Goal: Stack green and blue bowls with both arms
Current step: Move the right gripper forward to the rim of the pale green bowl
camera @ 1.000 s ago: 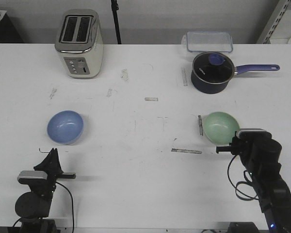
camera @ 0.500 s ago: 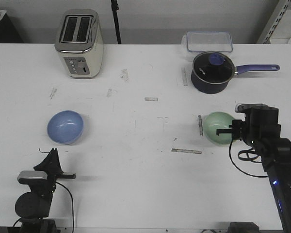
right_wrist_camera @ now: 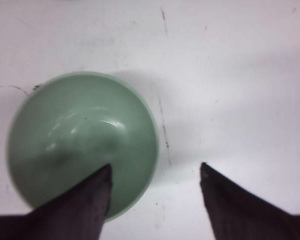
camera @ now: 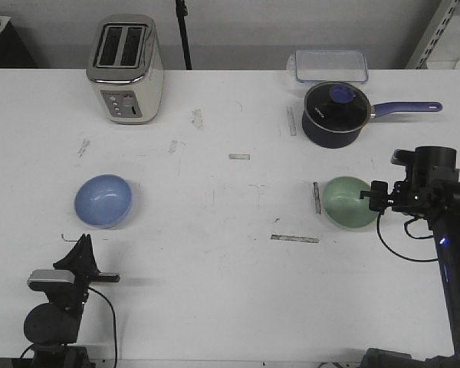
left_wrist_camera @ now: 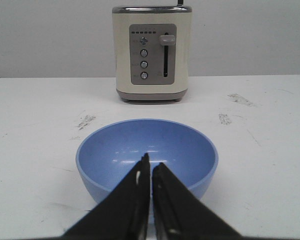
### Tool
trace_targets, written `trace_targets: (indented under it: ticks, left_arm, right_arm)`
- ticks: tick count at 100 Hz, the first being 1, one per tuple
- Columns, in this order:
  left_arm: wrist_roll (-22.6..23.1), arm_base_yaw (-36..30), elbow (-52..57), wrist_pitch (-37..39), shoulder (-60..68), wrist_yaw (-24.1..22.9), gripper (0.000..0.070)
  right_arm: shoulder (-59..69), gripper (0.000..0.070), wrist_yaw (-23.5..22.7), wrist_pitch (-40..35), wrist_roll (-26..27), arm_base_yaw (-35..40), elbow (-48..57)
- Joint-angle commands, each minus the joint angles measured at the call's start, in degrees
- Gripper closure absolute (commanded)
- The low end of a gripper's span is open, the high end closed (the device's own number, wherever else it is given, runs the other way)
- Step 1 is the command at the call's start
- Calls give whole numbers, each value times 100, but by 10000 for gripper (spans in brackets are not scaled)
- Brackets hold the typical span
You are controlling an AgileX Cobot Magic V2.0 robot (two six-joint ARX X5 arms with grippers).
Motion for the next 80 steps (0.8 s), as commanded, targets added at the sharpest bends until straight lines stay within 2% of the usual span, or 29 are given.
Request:
trace_targets:
  ticks: [1, 47, 55, 61, 69, 73, 80]
  left_arm:
    - [24, 9, -129, 76, -13, 9, 698]
    - [24, 9, -129, 76, -13, 7, 698]
    - [24, 9, -129, 76, -13, 7, 698]
    - [24, 9, -129, 76, -13, 9, 698]
    - [24, 9, -129, 76, -13, 7, 698]
    - [24, 9, -129, 79, -13, 7, 698]
    - [24, 9, -129, 76, -13, 9, 698]
  right_arm:
    - [179, 266, -79, 90, -7, -46, 109]
    - [1456, 274, -208, 645, -33, -140, 109]
    - [1663, 348, -205, 684, -31, -140, 109]
    - [1784, 484, -201, 675, -31, -140, 109]
    - [1821, 624, -203, 691, -31, -140, 109]
    - [1821, 662, -203, 726, -31, -140, 109]
    - [1790, 681, -203, 748, -33, -140, 109]
